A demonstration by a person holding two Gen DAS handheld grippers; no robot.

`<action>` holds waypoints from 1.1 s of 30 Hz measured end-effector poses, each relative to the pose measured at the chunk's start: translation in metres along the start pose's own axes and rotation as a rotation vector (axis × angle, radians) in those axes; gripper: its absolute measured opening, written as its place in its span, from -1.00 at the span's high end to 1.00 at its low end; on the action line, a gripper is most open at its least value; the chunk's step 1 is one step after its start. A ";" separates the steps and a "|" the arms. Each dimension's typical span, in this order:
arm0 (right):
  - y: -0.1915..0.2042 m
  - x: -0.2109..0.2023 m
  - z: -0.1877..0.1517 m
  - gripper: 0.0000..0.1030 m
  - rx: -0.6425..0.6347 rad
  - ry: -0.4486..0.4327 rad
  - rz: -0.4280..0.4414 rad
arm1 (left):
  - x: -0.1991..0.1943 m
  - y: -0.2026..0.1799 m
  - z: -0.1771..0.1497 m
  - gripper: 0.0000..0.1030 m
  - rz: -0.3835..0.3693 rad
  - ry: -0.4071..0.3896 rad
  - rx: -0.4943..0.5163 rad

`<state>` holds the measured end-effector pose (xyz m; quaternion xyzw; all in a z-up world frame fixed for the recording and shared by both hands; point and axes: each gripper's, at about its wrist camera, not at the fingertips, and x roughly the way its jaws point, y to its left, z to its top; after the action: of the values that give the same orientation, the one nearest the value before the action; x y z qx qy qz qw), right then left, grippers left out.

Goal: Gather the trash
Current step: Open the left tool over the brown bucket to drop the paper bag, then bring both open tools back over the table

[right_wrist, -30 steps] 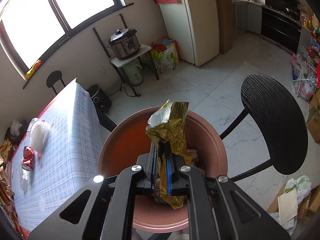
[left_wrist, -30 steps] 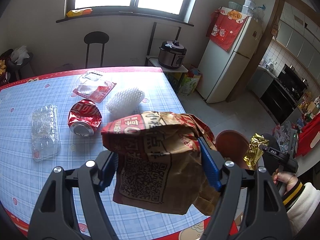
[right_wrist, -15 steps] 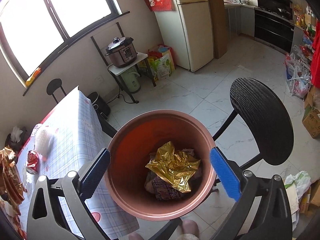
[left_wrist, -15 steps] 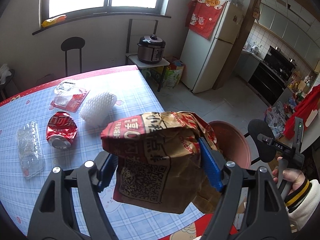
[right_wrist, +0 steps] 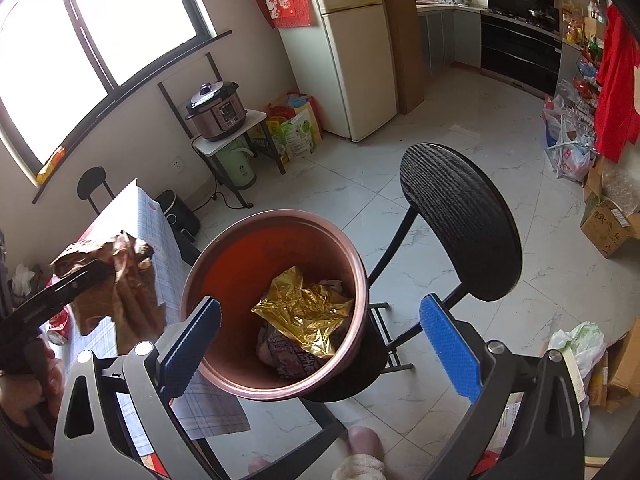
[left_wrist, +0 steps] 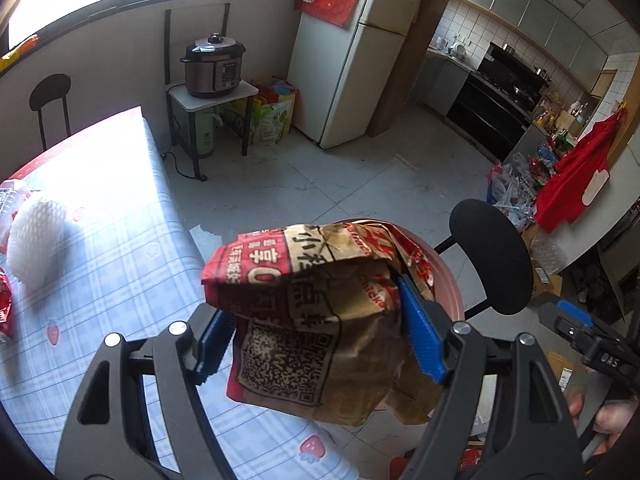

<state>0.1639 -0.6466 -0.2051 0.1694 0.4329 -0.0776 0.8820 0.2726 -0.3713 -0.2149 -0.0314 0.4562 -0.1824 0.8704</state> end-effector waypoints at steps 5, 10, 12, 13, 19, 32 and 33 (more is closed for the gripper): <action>-0.024 -0.012 -0.003 -0.89 0.031 -0.011 -0.028 | 0.031 -0.029 0.009 -0.47 -0.020 0.021 0.032; -0.039 -0.015 -0.008 -0.89 0.059 0.000 -0.049 | 0.049 -0.042 0.020 -0.63 -0.060 0.026 0.012; -0.040 -0.014 -0.008 -0.89 0.068 0.007 -0.020 | 0.047 -0.039 0.023 -0.74 -0.089 0.005 -0.014; -0.039 -0.014 -0.008 -0.89 0.066 0.007 -0.016 | 0.043 -0.038 0.024 -0.81 -0.100 -0.005 -0.012; -0.025 -0.008 -0.010 -0.89 0.047 0.010 0.001 | 0.004 -0.009 0.029 -0.85 -0.053 -0.064 -0.017; 0.077 0.016 -0.011 -0.89 -0.089 0.029 0.151 | -0.148 0.129 -0.043 -0.85 0.222 -0.235 -0.150; 0.090 0.018 -0.013 -0.89 -0.104 0.034 0.169 | -0.159 0.145 -0.052 -0.85 0.255 -0.243 -0.178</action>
<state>0.1907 -0.5583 -0.2059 0.1607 0.4354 0.0227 0.8855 0.1903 -0.1757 -0.1522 -0.0719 0.3623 -0.0247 0.9290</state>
